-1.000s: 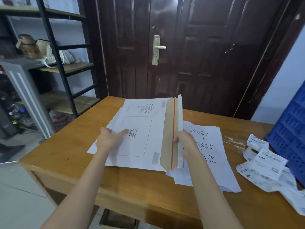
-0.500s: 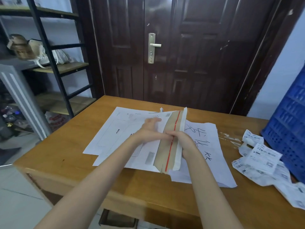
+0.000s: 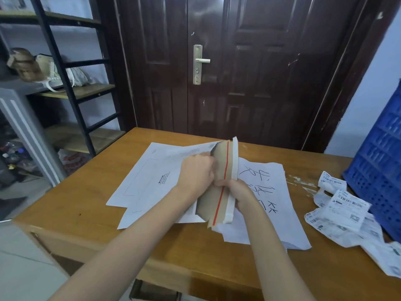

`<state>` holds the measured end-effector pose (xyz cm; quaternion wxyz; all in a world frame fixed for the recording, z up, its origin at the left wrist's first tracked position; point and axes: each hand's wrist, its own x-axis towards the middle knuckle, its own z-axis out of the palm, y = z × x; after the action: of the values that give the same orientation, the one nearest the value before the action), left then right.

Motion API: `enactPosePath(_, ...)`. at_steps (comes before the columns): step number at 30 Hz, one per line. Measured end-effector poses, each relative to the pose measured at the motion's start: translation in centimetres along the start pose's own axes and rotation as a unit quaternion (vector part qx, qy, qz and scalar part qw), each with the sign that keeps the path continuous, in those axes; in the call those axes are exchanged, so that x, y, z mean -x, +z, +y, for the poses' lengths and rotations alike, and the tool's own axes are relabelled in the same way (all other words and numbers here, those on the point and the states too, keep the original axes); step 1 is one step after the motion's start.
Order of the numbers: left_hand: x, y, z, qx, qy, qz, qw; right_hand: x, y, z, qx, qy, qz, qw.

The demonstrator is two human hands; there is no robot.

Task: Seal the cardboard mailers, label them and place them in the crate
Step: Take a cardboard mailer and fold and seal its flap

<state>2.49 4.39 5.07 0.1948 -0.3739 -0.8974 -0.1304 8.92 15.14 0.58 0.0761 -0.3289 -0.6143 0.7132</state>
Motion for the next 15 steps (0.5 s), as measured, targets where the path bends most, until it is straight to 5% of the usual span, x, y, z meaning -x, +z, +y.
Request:
enactPosePath(5,-1.1,-0.6,-0.6,-0.156,-0.014,-0.058,0.986,-0.3,-0.4,1.2,0.006,0.025,0.006,1.000)
enactPosePath(8,-1.2,-1.3,-0.9,-0.157,-0.016,-0.062,0.985,-0.3,0.3,1.8,0.154,-0.035,0.124,0.980)
enactPosePath(11,-0.9,-2.0,-0.9,-0.164,-0.021,-0.037,0.986,0.0,1.6,1.8,0.443,-0.157,0.326,0.820)
enactPosePath(13,-0.8,-2.1,-0.5,-0.157,-0.013,-0.039,0.987,0.1,3.0,1.3,0.549,-0.223,0.310,0.743)
enactPosePath(15,-0.6,-2.2,0.0,-0.161,0.001,-0.039,0.986,-0.2,3.8,0.8,0.604,-0.277,0.208,0.717)
